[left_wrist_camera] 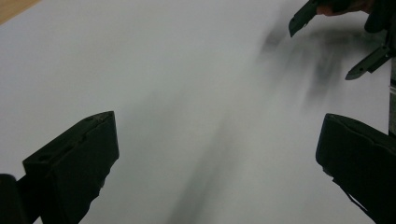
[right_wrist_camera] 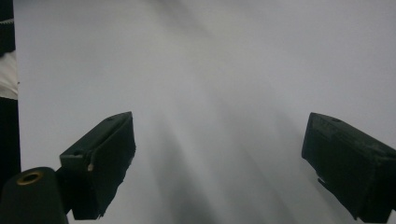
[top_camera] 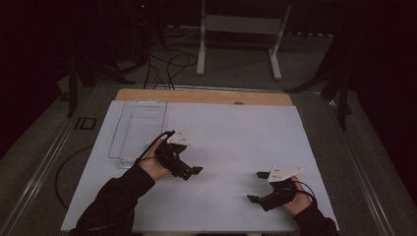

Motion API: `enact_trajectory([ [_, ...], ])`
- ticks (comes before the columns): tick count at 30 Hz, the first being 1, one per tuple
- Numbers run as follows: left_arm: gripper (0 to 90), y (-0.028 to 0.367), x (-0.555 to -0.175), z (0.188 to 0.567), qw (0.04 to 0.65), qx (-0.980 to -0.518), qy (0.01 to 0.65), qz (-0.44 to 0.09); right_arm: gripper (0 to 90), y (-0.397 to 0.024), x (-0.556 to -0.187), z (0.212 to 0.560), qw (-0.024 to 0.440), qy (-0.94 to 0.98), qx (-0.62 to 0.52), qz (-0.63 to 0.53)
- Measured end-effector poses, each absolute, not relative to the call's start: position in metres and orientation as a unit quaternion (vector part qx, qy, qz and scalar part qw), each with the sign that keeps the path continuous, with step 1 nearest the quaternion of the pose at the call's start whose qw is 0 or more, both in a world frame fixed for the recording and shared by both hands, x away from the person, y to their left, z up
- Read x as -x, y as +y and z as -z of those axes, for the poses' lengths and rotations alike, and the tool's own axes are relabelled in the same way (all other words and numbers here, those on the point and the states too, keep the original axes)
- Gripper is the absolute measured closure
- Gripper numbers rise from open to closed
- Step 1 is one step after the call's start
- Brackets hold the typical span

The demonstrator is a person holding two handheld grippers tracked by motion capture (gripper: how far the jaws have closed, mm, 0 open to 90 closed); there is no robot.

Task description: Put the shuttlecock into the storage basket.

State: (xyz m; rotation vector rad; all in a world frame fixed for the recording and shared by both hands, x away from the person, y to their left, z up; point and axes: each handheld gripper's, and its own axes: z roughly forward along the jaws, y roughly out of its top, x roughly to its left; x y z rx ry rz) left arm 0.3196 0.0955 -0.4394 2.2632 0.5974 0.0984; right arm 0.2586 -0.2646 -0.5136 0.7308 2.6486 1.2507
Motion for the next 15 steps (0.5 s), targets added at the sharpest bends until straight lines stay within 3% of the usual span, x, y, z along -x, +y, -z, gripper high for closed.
enact_trajectory([
  [15, 0.1, 0.107, -0.306, 0.453, 0.388, -0.889, 0.238, -0.046, 9.6, -0.264, -0.258, 0.513, 0.063, 0.877, -0.24, -0.412],
])
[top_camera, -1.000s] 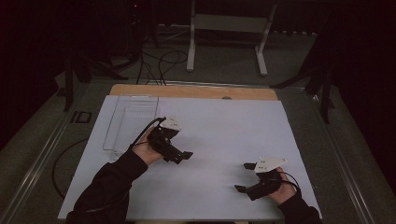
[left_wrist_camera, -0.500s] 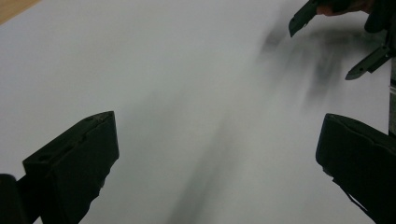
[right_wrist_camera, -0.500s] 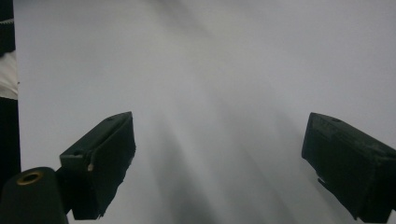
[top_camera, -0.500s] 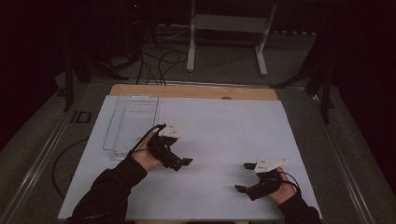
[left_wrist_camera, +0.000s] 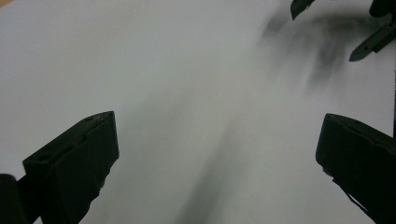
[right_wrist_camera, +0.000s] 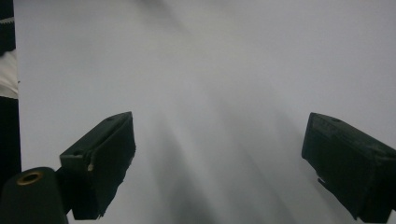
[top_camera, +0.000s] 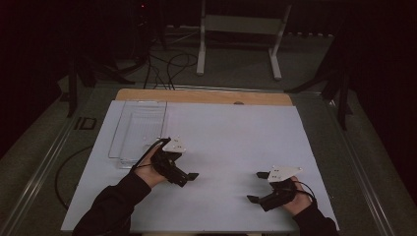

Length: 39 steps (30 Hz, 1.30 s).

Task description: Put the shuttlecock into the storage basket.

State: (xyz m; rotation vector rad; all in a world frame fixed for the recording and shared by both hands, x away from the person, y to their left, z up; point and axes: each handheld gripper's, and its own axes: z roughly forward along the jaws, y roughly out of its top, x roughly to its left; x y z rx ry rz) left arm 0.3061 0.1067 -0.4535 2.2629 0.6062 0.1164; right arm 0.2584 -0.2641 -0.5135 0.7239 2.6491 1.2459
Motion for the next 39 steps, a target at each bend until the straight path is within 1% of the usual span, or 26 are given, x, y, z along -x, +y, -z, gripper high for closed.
enact_trajectory([
  [17, 0.2, 0.12, -0.291, 0.465, 0.387, -0.889, 0.242, -0.041, 9.6, -0.264, -0.258, 0.513, 0.062, 0.877, -0.239, -0.412],
  [33, 0.1, 0.148, -0.278, 0.477, 0.385, -0.884, 0.257, -0.055, 9.6, -0.263, -0.258, 0.512, 0.063, 0.877, -0.238, -0.413],
  [39, 0.2, 0.159, -0.273, 0.48, 0.375, -0.886, 0.267, -0.06, 9.6, -0.263, -0.258, 0.513, 0.062, 0.877, -0.238, -0.413],
])
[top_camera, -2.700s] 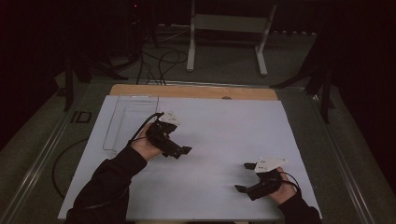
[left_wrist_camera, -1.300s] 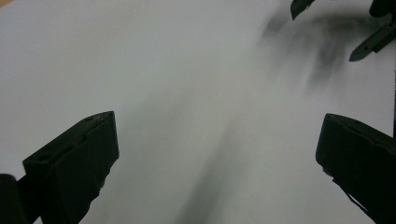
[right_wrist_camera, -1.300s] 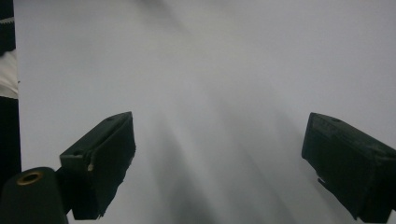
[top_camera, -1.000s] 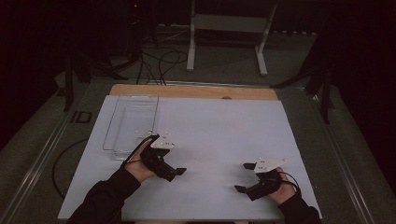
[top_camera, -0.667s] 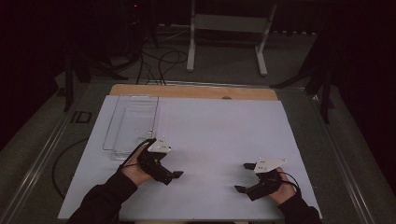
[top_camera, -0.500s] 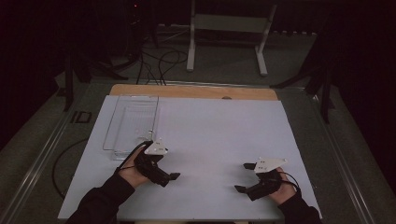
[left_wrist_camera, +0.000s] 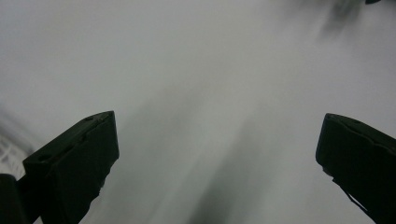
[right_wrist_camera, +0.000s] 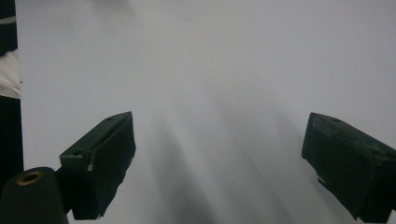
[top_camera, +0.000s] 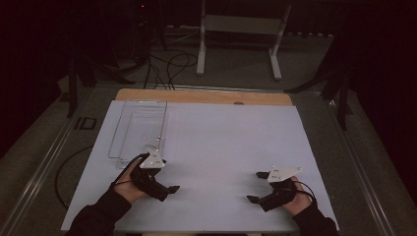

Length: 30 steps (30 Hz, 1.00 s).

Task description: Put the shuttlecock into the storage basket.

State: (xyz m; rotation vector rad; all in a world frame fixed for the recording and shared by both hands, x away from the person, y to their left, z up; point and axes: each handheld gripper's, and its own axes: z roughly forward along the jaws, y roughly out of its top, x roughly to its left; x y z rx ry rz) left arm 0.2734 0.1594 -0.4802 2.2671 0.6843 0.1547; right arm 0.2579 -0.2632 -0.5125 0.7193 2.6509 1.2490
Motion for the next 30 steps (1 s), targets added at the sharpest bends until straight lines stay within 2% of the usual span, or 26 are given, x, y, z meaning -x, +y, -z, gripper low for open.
enact_trajectory([
  [9, 0.1, 0.169, -0.265, 0.481, 0.362, -0.888, 0.274, -0.076, 9.6, -0.262, -0.258, 0.513, 0.063, 0.878, -0.237, -0.412],
  [30, 0.2, 0.187, -0.255, 0.497, 0.389, -0.871, 0.29, -0.073, 9.6, -0.263, -0.258, 0.513, 0.061, 0.877, -0.239, -0.412],
])
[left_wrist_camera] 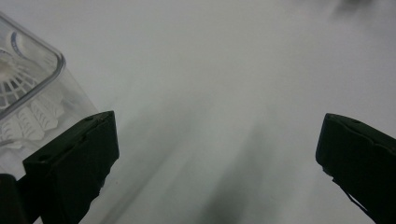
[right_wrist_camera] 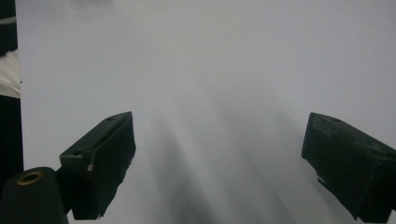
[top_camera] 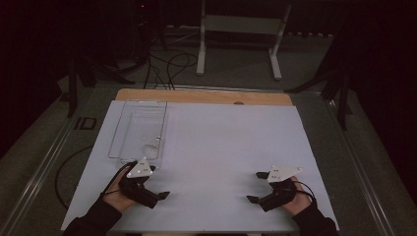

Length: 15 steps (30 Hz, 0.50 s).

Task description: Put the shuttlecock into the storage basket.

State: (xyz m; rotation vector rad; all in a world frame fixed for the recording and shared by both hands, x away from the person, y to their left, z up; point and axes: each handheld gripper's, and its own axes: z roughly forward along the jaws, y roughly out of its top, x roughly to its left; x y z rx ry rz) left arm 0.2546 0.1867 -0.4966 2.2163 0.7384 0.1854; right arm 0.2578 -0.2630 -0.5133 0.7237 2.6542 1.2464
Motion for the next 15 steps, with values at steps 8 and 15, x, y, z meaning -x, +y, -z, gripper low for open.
enact_trajectory([
  [8, 0.2, 0.191, -0.251, 0.507, 0.39, -0.868, 0.297, -0.077, 9.6, -0.263, -0.257, 0.514, 0.059, 0.877, -0.24, -0.412],
  [15, 0.2, 0.195, -0.249, 0.509, 0.397, -0.863, 0.299, -0.089, 9.6, -0.262, -0.257, 0.515, 0.059, 0.878, -0.239, -0.41],
])
